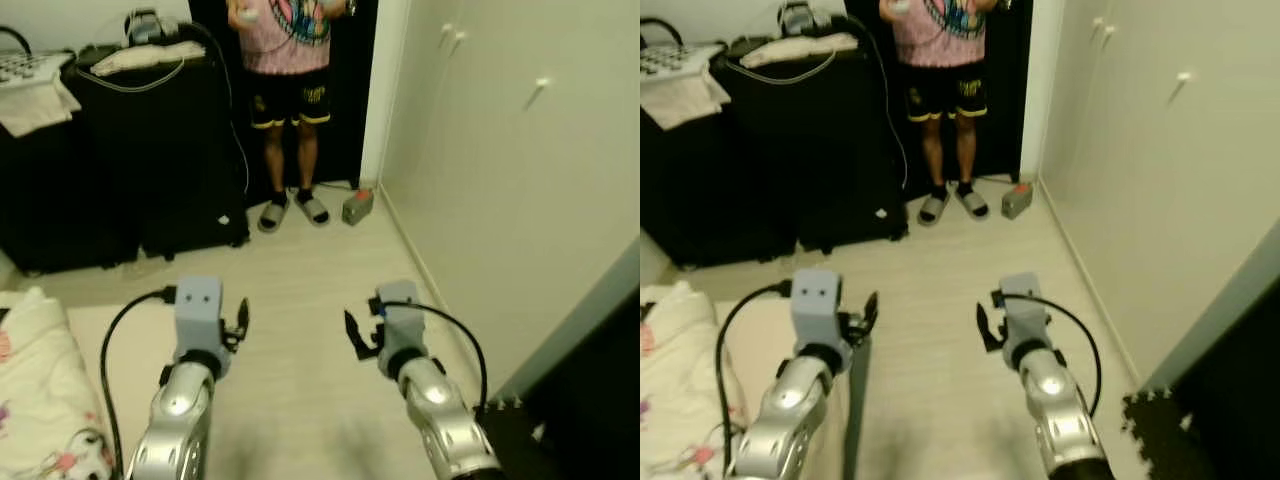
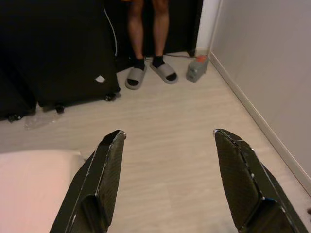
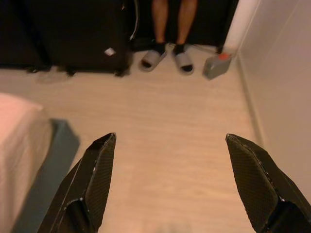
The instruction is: Clean up the room
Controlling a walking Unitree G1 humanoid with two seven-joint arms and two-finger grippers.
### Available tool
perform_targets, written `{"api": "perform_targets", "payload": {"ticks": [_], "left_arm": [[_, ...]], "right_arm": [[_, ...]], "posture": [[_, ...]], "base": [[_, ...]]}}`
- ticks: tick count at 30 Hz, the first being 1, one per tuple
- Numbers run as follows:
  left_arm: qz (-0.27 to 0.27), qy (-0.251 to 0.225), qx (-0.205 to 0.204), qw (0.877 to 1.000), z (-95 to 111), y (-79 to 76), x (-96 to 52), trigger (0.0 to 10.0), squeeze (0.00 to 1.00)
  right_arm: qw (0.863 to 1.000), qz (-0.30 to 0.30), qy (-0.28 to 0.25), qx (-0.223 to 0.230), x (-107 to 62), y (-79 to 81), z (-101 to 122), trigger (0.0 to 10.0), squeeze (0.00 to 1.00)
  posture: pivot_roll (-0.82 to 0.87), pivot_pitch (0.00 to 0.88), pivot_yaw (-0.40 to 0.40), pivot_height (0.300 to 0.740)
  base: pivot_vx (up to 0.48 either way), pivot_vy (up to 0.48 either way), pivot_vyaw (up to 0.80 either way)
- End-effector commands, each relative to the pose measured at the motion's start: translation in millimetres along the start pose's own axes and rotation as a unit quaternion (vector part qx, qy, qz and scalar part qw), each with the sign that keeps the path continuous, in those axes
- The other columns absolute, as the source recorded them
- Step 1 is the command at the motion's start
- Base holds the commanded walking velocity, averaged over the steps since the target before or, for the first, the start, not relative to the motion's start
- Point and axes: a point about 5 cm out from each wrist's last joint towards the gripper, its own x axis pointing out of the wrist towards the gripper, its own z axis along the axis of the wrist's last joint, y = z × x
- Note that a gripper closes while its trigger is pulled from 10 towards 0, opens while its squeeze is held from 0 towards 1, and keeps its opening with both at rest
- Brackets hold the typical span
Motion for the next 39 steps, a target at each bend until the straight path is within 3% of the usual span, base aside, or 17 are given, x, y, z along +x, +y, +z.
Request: {"api": "perform_targets", "payload": {"ticks": [1,39], "left_arm": [[0.009,0.01,0.001,1.0,-4.2,6.8,-3.6,10.0,0.0],[0.009,0.011,-0.003,1.0,-5.3,6.2,-5.7,10.0,0.0]], "right_arm": [[1.0,0.013,0.005,0.009,-0.8,9.2,-2.9,10.0,0.0],[1.0,0.019,0.007,0.005,-2.3,9.5,-3.3,10.0,0.0]], "posture": [[-0.06,0.117,0.014,0.74],[-0.06,0.121,0.005,0.74]], "base": [[0.458,0.0,0.0],[0.458,0.0,0.0]]}}
